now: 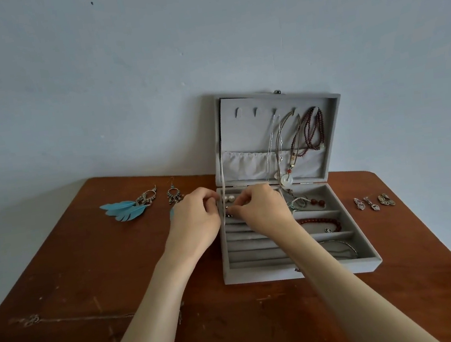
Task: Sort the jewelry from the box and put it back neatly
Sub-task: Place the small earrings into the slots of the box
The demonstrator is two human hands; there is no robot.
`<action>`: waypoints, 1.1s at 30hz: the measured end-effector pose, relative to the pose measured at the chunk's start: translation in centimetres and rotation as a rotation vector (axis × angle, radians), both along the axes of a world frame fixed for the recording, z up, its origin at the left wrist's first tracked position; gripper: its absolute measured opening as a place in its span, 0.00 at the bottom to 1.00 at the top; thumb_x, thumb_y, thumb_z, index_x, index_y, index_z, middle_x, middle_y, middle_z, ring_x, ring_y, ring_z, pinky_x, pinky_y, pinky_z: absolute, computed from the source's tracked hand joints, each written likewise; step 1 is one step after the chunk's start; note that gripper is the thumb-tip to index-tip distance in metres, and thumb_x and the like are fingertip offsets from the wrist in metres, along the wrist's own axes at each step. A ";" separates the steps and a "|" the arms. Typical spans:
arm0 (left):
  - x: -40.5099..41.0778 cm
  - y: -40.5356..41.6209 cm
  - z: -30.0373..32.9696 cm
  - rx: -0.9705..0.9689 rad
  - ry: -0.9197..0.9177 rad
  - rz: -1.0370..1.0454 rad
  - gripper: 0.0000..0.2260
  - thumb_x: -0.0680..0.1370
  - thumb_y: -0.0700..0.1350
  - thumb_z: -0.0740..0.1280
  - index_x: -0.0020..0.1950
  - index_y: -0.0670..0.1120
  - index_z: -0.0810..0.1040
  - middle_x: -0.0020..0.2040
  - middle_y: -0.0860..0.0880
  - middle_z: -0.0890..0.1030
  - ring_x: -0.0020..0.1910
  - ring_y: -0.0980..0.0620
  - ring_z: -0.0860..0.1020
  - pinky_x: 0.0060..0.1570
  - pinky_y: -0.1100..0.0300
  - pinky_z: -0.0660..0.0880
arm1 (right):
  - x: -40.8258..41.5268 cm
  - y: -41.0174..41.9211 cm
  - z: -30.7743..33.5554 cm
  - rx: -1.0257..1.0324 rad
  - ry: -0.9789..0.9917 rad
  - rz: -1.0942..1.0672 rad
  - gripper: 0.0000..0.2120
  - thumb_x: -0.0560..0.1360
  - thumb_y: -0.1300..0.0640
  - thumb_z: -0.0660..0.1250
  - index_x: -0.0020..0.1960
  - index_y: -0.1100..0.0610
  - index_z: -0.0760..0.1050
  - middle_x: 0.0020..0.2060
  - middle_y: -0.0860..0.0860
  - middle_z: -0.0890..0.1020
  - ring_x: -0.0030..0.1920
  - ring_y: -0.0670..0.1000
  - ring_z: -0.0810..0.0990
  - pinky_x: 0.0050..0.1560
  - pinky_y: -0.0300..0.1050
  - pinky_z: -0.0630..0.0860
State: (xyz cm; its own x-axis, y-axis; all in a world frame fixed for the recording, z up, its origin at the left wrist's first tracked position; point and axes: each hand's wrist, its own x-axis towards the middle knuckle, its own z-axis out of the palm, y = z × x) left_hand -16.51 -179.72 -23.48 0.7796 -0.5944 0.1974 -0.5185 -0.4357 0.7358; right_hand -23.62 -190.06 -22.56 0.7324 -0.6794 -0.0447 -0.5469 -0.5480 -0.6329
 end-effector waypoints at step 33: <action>-12.2 -17.3 0.8 0.231 -0.388 -0.379 0.12 0.78 0.48 0.63 0.60 0.52 0.77 0.57 0.51 0.77 0.60 0.50 0.70 0.59 0.55 0.66 | -16.8 -14.5 -3.3 -0.394 -0.084 -0.290 0.13 0.78 0.52 0.59 0.60 0.50 0.76 0.54 0.49 0.77 0.57 0.52 0.72 0.57 0.47 0.64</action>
State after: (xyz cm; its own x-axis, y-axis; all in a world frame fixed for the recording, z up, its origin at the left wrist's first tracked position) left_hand -28.71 -197.01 -22.64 0.4012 -0.8789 0.2579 -0.8816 -0.2941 0.3690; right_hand -40.46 -204.52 -25.82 0.5007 -0.8091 0.3077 -0.6683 -0.5873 -0.4565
